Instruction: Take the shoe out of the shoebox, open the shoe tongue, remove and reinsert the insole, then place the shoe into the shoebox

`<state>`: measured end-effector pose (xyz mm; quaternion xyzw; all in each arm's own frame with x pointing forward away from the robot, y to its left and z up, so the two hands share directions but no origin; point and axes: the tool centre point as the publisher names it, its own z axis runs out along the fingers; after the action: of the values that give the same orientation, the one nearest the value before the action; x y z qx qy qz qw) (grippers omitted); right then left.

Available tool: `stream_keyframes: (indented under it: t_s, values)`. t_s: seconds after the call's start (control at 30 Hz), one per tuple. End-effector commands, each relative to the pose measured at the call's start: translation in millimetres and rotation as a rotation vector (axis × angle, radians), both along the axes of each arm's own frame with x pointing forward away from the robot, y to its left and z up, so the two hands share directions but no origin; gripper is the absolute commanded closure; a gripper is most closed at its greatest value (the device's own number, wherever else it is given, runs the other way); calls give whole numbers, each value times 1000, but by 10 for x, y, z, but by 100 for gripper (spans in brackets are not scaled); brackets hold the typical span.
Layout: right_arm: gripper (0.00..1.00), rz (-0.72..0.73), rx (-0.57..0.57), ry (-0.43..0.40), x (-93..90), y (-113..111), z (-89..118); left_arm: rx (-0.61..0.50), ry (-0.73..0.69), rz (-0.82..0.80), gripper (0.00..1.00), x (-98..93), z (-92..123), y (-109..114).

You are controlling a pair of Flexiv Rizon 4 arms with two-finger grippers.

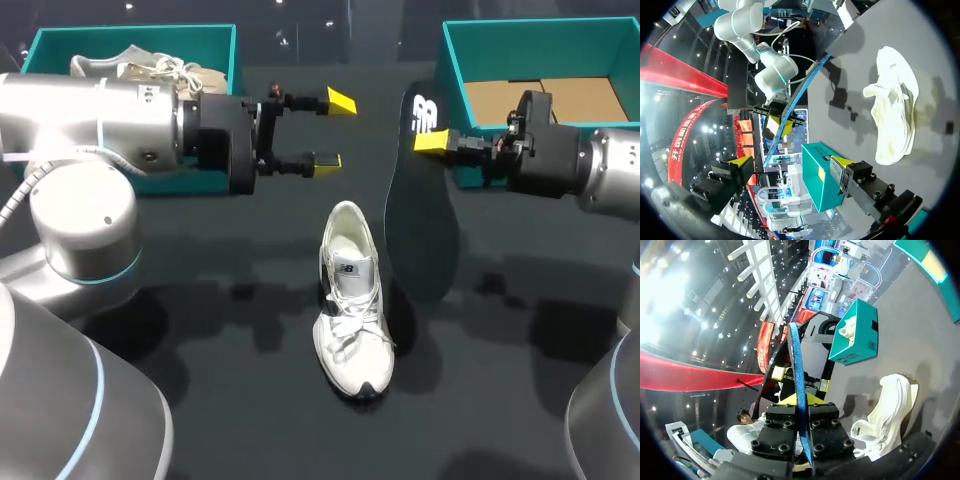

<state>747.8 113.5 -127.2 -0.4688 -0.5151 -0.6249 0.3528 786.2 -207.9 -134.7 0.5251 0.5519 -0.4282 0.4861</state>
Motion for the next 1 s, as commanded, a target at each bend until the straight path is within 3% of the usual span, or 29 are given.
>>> stream_keyframes:
  t_s: [0.03,0.17,0.23,0.67,0.8,0.9,1.0]
  values:
    - [100,86,-5,58,301,104,-84,-24,17,-8,0,35,-45,-37]
    - [100,113,15,115,564,122,-190,-38,63,-2,0,40,-41,-54]
    - [100,113,-37,147,637,124,-217,-31,76,-2,0,43,-41,-62]
    - [100,113,-37,147,637,124,-217,-32,77,-9,0,43,-62,-77]
    - [100,149,-20,253,736,189,-228,-45,95,-15,0,78,-140,-143]
    - [100,166,-7,310,786,232,-257,-56,107,-19,10,89,-176,-193]
    - [100,171,-3,355,826,280,-299,-65,122,-20,7,89,-200,-231]
